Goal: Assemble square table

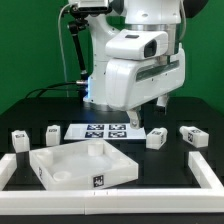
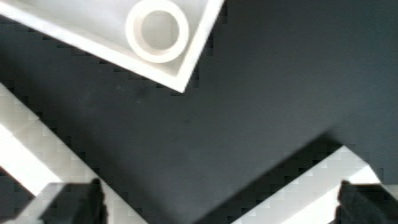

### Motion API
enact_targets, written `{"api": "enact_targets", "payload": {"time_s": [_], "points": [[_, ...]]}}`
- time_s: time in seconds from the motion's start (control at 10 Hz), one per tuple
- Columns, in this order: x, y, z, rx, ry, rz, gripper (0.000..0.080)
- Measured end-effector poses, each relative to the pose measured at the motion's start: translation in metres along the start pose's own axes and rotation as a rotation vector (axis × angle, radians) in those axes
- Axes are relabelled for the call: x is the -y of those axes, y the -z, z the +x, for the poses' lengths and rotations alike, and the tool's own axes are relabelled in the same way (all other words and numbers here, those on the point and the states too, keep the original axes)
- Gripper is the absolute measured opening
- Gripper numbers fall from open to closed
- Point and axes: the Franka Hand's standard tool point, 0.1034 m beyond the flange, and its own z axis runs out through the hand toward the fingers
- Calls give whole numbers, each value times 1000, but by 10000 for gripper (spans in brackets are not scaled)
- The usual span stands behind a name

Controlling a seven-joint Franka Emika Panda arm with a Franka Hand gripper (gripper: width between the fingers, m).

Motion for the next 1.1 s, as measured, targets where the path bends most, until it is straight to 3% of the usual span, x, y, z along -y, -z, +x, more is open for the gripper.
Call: {"api": "enact_targets", "payload": {"time_s": [1.1], "points": [[1,-1,-1,1,28,2,650]]}}
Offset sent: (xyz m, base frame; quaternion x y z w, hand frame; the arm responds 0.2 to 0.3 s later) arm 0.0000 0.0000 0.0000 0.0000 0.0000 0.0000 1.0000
